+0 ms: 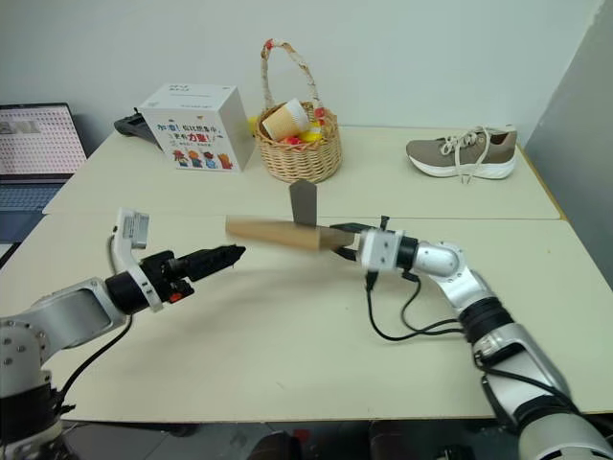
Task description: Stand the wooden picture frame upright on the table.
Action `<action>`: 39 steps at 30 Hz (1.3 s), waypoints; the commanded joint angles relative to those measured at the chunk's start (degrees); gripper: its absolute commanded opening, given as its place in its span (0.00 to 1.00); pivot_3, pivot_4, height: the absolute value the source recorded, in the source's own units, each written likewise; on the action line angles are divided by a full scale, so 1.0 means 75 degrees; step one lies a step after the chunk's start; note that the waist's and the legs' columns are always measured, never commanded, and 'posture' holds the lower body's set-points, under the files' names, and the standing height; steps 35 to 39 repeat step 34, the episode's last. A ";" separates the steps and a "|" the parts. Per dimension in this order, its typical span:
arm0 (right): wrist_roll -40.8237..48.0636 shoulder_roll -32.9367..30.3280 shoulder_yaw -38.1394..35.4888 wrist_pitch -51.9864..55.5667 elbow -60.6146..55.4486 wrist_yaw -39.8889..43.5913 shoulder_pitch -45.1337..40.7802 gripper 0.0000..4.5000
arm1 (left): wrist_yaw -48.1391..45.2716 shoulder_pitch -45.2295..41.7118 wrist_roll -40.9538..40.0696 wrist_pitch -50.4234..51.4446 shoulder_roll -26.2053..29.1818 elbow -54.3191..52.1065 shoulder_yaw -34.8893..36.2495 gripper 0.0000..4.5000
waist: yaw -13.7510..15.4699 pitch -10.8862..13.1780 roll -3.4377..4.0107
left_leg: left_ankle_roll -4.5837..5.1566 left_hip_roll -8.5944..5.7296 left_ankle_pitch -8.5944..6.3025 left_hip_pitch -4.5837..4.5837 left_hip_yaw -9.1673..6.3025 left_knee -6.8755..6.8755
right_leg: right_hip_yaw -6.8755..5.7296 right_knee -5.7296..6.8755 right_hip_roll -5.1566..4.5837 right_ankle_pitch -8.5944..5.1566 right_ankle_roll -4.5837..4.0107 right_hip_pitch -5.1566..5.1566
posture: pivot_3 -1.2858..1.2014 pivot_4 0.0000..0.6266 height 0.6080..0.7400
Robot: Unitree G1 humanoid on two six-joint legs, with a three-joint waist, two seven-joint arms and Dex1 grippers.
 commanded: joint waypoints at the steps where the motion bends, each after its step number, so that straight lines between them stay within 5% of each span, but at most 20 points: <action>1: 0.2091 0.0585 -0.0791 0.3983 -0.0384 0.1163 -0.0301 0.29 | -0.0336 0.0608 0.2040 -0.1574 0.0152 -0.1226 -0.0845 1.00 | 0.0060 -0.0004 -0.0004 | 0.0000 -0.0003 0.0000 0.0000 0.0000 0.0000 | -0.0002 -0.0005 0.0000 0.0000 0.0000 0.0003 | 0.52 0.24 1.00; 9: 0.1833 0.1383 -0.1441 0.5791 0.1632 0.1550 -0.0891 0.29 | -0.1047 0.1483 0.3218 -0.2778 -0.0300 -0.1438 -0.1471 1.00 | 0.0179 -0.0002 -0.0002 | 0.0033 -0.0027 -0.0019 -0.0011 0.0026 -0.0004 | 0.0009 -0.0017 0.0008 0.0000 0.0000 -0.0013 | 0.52 0.24 1.00; 17: 0.1427 0.1540 -0.1882 0.5769 0.1545 0.1604 -0.0696 0.72 | -0.1451 0.1328 0.3457 -0.2819 -0.0310 -0.1238 -0.1523 1.00 | 0.0162 -0.0002 -0.0002 | 0.0034 -0.0020 -0.0020 -0.0008 0.0020 -0.0009 | 0.0007 -0.0014 0.0057 0.0000 -0.0001 -0.0014 | 0.52 0.24 1.00; 23: 0.0852 0.0808 -0.1883 0.5392 0.0624 0.1726 0.0098 0.99 | -0.1636 0.1054 0.3617 -0.2540 -0.0094 -0.0916 -0.1418 1.00 | 0.0172 -0.0003 -0.0003 | 0.0034 -0.0021 -0.0020 -0.0008 0.0021 -0.0011 | 0.0008 -0.0016 0.0064 0.0000 -0.0001 -0.0014 | 0.52 0.24 1.00; 27: 0.0555 -0.0417 -0.1878 0.5550 -0.1290 0.1944 0.1040 0.99 | -0.1948 0.0783 0.3435 -0.2095 0.0419 -0.0301 -0.0908 1.00 | 0.0213 -0.0001 -0.0001 | 0.0035 -0.0023 -0.0020 -0.0021 0.0016 -0.0009 | 0.0002 -0.0022 0.0059 -0.0001 0.0001 -0.0015 | 0.52 0.24 1.00; 34: 0.2338 -0.1643 -0.3005 0.8660 -0.5603 0.1099 0.1912 0.99 | -0.3678 0.0091 0.3160 -0.1815 0.1787 0.0786 -0.0551 1.00 | 0.0087 0.0007 0.0004 | 0.0036 -0.0013 -0.0021 -0.0001 0.0008 -0.0023 | -0.0005 -0.0019 0.0074 -0.0002 0.0001 -0.0014 | 0.52 0.24 1.00; 39: 0.2338 -0.1643 -0.3005 0.8660 -0.5603 0.1099 0.1912 0.99 | -0.3678 0.0091 0.3160 -0.1815 0.1787 0.0786 -0.0551 1.00 | 0.0087 0.0007 0.0004 | 0.0036 -0.0013 -0.0021 -0.0001 0.0008 -0.0023 | -0.0005 -0.0019 0.0074 -0.0002 0.0001 -0.0014 | 0.52 0.24 1.00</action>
